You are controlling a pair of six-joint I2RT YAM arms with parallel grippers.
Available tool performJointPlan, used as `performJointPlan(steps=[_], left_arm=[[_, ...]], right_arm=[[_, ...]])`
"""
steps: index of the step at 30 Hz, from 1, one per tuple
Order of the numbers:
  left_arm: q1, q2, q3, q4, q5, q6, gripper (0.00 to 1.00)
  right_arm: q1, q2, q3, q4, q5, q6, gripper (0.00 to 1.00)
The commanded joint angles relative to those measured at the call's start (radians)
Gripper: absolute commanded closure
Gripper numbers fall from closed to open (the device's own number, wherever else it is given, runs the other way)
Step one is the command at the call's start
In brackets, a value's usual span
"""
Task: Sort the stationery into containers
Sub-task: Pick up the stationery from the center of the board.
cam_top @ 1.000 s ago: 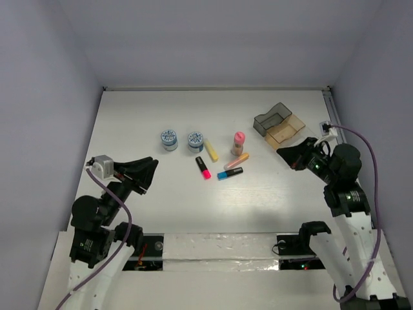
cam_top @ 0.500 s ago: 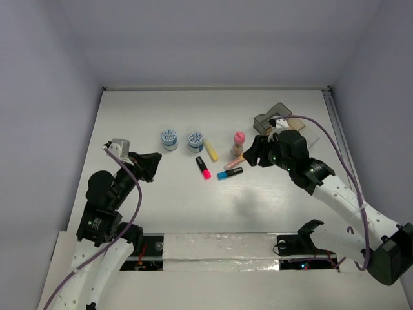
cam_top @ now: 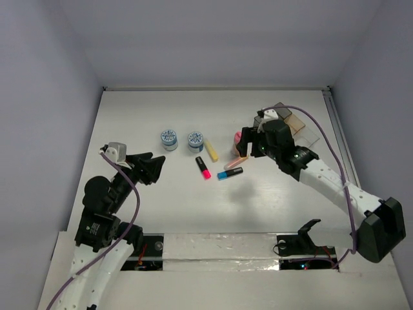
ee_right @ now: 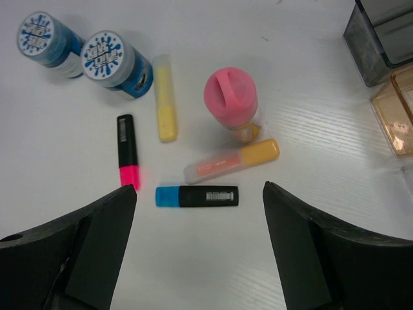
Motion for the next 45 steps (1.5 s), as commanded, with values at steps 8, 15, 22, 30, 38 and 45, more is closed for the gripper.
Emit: performJointPlan(steps=[8, 15, 22, 30, 38, 45], left_arm=[[0.004, -0.036, -0.016, 0.046, 0.009, -0.002, 0.49], [0.004, -0.038, -0.016, 0.049, 0.017, -0.002, 0.49], [0.004, -0.033, -0.018, 0.052, 0.023, 0.003, 0.49], [0.004, -0.033, -0.018, 0.054, 0.028, 0.004, 0.49], [0.004, -0.032, -0.018, 0.055, 0.031, 0.004, 0.49], [0.004, -0.032, -0.019, 0.055, 0.034, 0.006, 0.49]], right_arm=[[0.008, 0.29, 0.186, 0.044, 0.102, -0.094, 0.14], [0.008, 0.414, 0.243, 0.07, 0.164, -0.112, 0.19], [0.008, 0.499, 0.294, 0.093, 0.197, -0.131, 0.27], [0.008, 0.529, 0.318, 0.115, 0.214, -0.137, 0.42], [-0.02, 0.468, 0.323, 0.128, 0.246, -0.129, 0.74], [-0.219, 0.362, 0.341, 0.147, 0.152, -0.099, 0.77]])
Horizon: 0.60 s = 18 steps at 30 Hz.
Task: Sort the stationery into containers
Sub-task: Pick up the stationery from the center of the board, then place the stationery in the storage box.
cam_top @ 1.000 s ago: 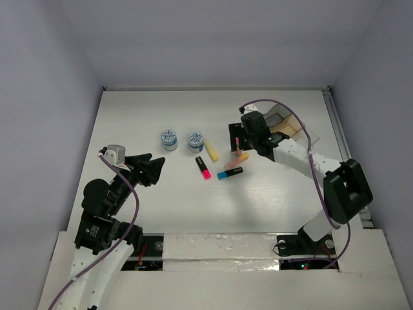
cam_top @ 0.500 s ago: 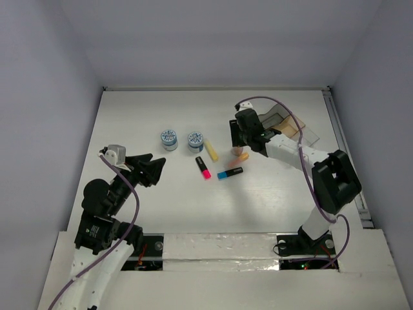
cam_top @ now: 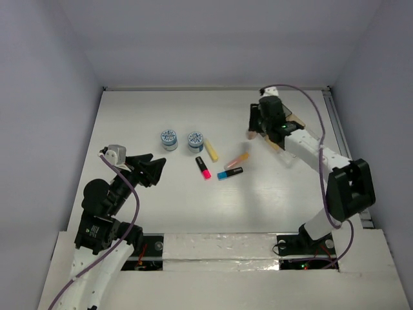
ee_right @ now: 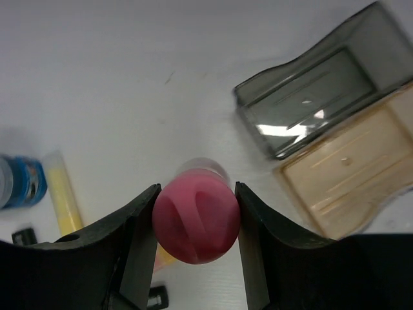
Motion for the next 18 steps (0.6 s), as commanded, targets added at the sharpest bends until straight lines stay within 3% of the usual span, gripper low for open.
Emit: performJointPlan(steps=[1, 6, 18], left_arm=[[0.004, 0.001, -0.006, 0.056, 0.014, 0.005, 0.49], [0.004, 0.009, -0.006, 0.06, 0.025, 0.007, 0.49], [0.004, 0.007, -0.006, 0.062, 0.039, 0.01, 0.49]], right_arm=[[-0.131, -0.086, 0.071, 0.091, -0.04, 0.032, 0.77], [-0.264, -0.073, 0.102, 0.103, -0.094, 0.069, 0.77], [-0.333, 0.11, 0.232, 0.095, -0.146, 0.106, 0.77]])
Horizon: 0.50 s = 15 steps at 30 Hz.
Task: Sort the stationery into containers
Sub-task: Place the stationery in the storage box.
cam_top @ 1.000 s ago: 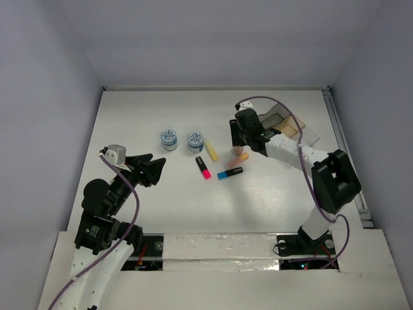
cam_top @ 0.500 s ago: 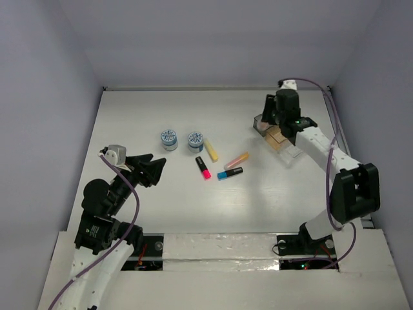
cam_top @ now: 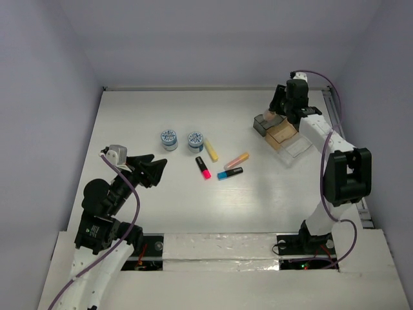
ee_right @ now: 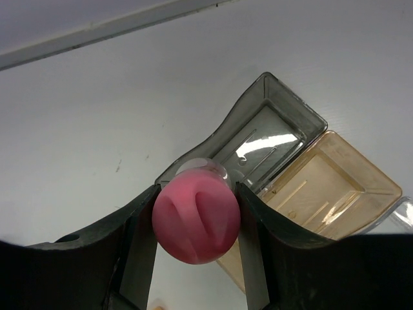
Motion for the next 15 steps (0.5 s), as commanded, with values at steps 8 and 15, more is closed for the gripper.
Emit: performJointPlan(steps=[8, 15], left_arm=[[0.004, 0.001, -0.008, 0.063, 0.019, 0.009, 0.49], [0.013, -0.003, -0.008, 0.065, 0.018, 0.009, 0.49]], right_arm=[[-0.025, 0.093, 0.083, 0.035, -0.09, 0.046, 0.76], [-0.076, 0.156, 0.12, -0.034, -0.216, 0.11, 0.74]])
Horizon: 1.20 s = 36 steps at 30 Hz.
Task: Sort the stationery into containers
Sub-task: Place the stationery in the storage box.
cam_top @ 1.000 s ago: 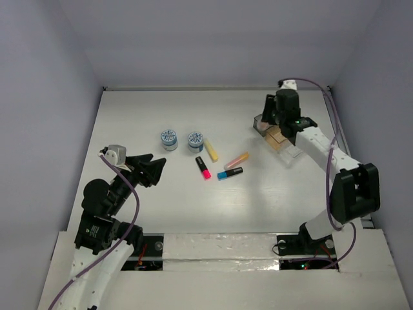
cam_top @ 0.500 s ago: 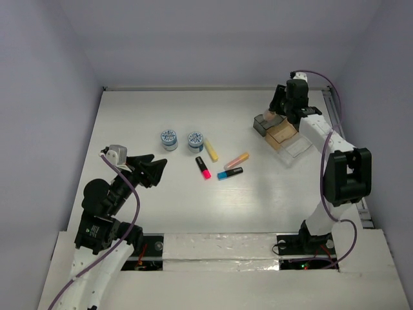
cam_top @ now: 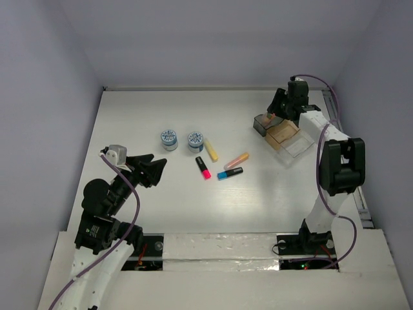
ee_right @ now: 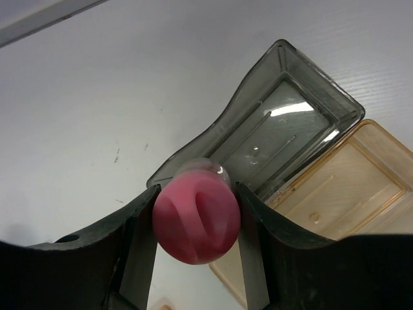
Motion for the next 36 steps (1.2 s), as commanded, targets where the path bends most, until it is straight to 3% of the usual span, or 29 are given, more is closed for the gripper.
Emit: performJointPlan(steps=[1, 7, 11, 12, 14, 16, 29, 36], left_arm=[[0.006, -0.002, -0.008, 0.064, 0.014, 0.008, 0.49], [0.006, 0.006, -0.008, 0.065, 0.017, 0.008, 0.49], [0.006, 0.012, -0.008, 0.065, 0.019, 0.007, 0.49], [0.006, 0.014, -0.008, 0.065, 0.019, 0.008, 0.49], [0.006, 0.012, -0.008, 0.065, 0.02, 0.008, 0.49], [0.006, 0.012, -0.008, 0.067, 0.022, 0.008, 0.49], [0.025, 0.009, -0.011, 0.075, 0.043, 0.007, 0.49], [0.025, 0.009, -0.011, 0.075, 0.043, 0.008, 0.49]], right_arm=[[-0.039, 0.02, 0.067, -0.007, -0.078, 0.045, 0.74], [-0.084, 0.08, 0.099, -0.05, -0.176, 0.072, 0.72], [-0.084, 0.105, 0.141, -0.087, -0.176, 0.062, 0.62], [-0.084, 0.102, 0.136, -0.079, -0.175, 0.059, 0.62], [-0.084, 0.088, 0.127, -0.062, -0.205, 0.055, 0.72], [-0.084, 0.073, 0.109, -0.033, -0.211, 0.052, 0.73], [-0.047, 0.082, 0.172, -0.107, -0.001, -0.097, 0.7], [-0.047, 0.076, 0.145, -0.075, -0.214, -0.053, 0.71]])
